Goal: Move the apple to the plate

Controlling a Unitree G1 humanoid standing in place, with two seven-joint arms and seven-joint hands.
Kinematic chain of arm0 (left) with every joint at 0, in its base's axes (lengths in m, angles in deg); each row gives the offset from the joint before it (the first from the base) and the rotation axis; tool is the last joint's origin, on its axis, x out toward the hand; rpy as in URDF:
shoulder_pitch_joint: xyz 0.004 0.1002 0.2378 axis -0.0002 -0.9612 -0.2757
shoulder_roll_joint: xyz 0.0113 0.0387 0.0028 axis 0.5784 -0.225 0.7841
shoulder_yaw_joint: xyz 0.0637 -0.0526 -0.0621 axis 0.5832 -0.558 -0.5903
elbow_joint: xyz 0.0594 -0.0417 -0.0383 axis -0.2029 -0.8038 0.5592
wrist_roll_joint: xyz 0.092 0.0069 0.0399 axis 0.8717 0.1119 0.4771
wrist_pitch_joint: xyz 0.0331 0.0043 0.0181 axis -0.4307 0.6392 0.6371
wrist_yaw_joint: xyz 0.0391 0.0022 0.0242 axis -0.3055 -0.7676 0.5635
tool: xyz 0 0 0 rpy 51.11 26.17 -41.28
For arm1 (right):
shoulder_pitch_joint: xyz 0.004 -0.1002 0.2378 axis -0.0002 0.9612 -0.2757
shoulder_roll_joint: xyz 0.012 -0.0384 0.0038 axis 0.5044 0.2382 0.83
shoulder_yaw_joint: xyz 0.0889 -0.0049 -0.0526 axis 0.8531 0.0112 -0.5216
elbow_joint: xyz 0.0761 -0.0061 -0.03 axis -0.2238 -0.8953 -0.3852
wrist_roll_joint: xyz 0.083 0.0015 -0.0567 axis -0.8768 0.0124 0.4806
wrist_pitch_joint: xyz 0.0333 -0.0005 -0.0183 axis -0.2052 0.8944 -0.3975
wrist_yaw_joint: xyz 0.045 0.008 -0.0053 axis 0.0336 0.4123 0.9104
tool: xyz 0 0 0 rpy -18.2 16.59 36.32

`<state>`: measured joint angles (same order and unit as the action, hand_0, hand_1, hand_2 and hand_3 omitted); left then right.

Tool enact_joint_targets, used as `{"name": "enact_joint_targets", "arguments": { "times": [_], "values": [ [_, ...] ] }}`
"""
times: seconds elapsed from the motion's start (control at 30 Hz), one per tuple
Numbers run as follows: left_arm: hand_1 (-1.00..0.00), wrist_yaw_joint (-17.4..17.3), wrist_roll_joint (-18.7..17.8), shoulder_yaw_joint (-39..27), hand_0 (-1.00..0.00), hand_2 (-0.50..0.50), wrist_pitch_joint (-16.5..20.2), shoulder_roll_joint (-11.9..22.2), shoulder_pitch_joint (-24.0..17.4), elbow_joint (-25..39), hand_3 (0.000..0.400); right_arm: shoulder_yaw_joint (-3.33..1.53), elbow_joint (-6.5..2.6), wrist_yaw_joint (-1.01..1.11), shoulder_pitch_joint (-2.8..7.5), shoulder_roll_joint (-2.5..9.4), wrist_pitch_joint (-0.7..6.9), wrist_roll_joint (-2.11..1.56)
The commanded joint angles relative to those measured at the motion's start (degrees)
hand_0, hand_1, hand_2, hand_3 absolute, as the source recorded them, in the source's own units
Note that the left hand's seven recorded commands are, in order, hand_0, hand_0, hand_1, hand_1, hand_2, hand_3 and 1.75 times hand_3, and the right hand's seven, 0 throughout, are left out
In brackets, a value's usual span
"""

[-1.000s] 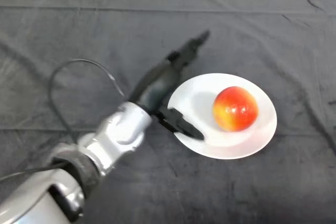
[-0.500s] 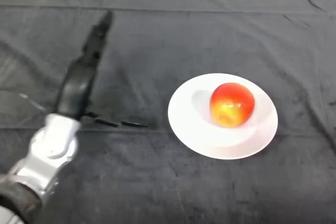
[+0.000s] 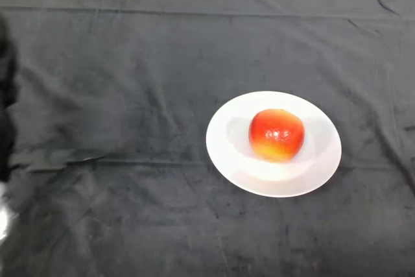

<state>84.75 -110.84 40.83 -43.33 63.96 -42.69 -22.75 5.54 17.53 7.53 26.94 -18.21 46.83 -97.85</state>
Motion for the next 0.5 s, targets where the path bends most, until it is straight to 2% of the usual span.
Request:
{"name": "enact_joint_targets", "arguments": {
  "times": [0.03, 0.27, 0.5],
  "values": [
    [0.00, -0.96, -2.27, -2.90, 0.00, 0.00, -2.58, 4.35, -3.21, 2.71, 0.000, 0.55, 0.75, -0.41, -1.08, -0.31, -0.40, -0.79],
    [0.00, -5.24, -11.25, -12.39, 0.00, 0.00, -6.48, 6.27, -11.12, 2.38, 0.000, 0.55, 0.79, -0.44, -1.07, -0.31, -0.39, -0.79],
    [0.00, -9.30, -17.68, -20.38, 0.00, 0.00, -8.08, 5.94, -13.71, -2.67, 0.000, 0.56, 0.73, -0.43, -1.09, -0.34, -0.37, -0.81]
  ]
}}
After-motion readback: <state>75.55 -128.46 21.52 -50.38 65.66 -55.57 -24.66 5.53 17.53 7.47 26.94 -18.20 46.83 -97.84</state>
